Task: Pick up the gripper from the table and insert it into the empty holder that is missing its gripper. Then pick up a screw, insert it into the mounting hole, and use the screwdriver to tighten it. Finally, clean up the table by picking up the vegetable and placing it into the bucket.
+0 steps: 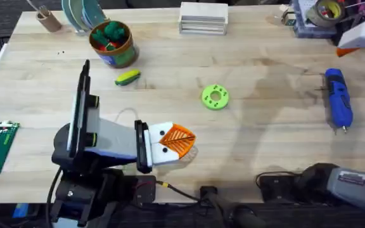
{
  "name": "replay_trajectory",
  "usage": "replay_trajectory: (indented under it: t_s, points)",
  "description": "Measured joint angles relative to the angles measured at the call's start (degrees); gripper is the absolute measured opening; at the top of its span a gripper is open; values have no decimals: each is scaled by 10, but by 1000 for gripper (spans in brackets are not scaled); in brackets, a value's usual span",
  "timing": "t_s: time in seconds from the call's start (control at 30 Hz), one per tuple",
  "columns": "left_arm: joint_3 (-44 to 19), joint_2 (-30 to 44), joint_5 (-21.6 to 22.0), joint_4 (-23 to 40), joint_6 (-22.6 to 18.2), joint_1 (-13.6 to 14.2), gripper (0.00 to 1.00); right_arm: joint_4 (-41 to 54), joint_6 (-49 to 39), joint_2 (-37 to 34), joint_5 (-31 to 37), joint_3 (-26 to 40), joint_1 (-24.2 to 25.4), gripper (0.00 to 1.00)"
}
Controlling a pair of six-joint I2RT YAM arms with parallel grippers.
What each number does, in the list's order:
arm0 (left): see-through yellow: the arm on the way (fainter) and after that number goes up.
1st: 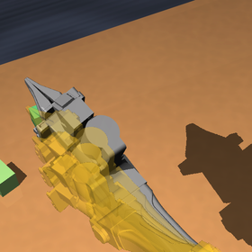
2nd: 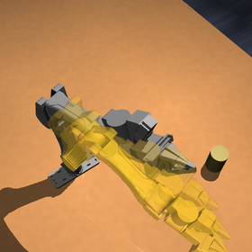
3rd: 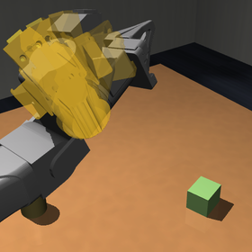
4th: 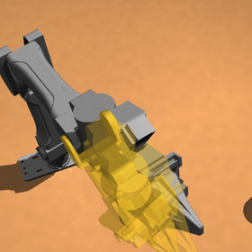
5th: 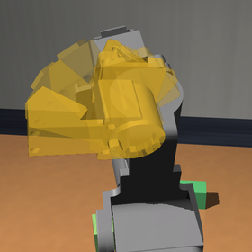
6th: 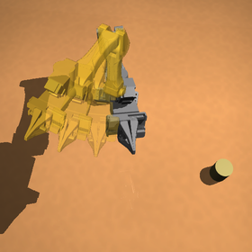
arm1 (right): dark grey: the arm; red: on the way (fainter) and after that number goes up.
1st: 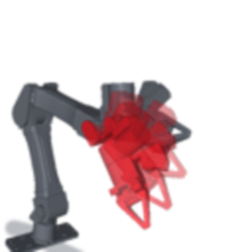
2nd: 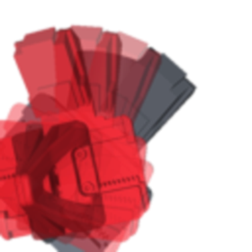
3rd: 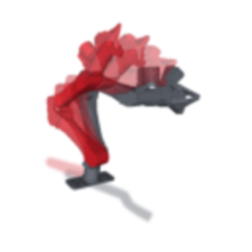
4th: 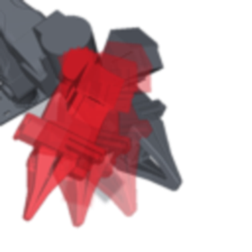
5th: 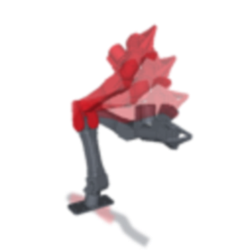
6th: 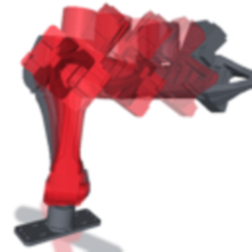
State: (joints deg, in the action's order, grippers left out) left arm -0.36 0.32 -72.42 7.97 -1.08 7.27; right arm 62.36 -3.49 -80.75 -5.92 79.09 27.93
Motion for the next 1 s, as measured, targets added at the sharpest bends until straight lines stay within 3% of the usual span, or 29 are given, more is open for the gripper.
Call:
replay_trajectory:
  t_s: [0.2,0.4,1.0]
  points:
    - [0,0,0,0,0,0,4,-12,-8,-58,61,0,24,965]
    - [0,0,0,0,0,0,4,-16,-46,-128,65,-5,33,966]
    - [0,0,1,0,0,0,4,-71,-274,-139,81,-7,43,969]
